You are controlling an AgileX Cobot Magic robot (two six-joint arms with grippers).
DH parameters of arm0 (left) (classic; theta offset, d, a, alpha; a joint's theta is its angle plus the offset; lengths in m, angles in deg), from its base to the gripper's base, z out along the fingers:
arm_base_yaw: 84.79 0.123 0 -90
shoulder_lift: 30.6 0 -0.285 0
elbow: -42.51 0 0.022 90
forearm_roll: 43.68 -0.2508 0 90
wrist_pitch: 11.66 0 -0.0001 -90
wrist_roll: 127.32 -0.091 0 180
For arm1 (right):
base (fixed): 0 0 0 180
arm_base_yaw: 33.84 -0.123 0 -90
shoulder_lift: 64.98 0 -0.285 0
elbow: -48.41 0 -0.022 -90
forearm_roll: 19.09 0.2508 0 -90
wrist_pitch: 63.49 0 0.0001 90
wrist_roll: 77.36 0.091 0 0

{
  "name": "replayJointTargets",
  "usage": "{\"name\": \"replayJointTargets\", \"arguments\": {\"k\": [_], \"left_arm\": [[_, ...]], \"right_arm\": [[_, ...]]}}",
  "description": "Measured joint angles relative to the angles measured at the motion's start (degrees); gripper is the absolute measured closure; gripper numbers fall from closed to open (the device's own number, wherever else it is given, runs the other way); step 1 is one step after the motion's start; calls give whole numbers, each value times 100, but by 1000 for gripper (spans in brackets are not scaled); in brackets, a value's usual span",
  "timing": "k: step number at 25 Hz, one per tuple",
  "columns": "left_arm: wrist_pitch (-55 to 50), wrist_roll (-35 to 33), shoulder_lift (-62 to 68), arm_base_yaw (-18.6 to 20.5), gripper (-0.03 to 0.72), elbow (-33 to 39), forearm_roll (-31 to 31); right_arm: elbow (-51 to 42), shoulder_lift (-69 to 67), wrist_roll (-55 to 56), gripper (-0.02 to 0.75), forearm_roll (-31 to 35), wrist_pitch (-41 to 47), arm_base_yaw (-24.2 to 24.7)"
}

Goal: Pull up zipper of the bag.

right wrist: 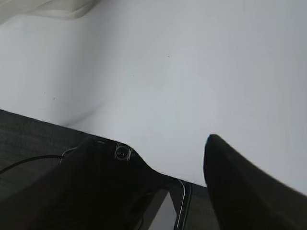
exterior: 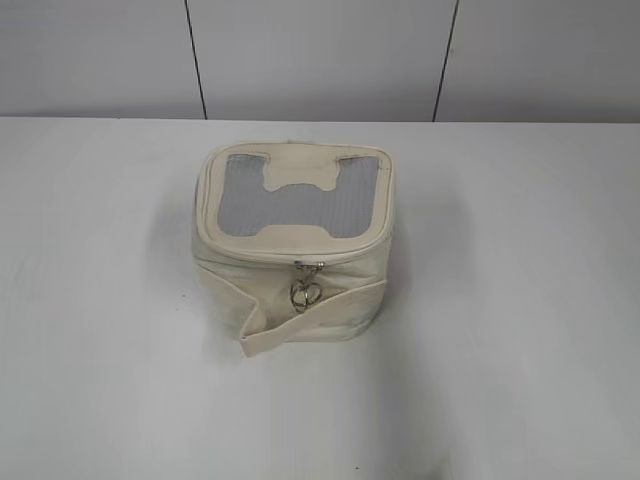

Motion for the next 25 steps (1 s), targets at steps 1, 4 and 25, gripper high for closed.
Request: {"name": "replayJointTargets", "arguments": {"k": [1, 4, 25], "left_arm": [[-186, 37, -433, 0, 451, 122, -21], [-683, 74, -1520, 0, 451, 508, -84], [-887, 114, -3044, 0, 451, 1131, -326]], "right_arm": [[-118, 439, 6, 210, -14, 43, 0], [-366, 1698, 126, 210, -159, 147, 0], [-679, 3868, 870, 328, -1273, 217, -19]]}}
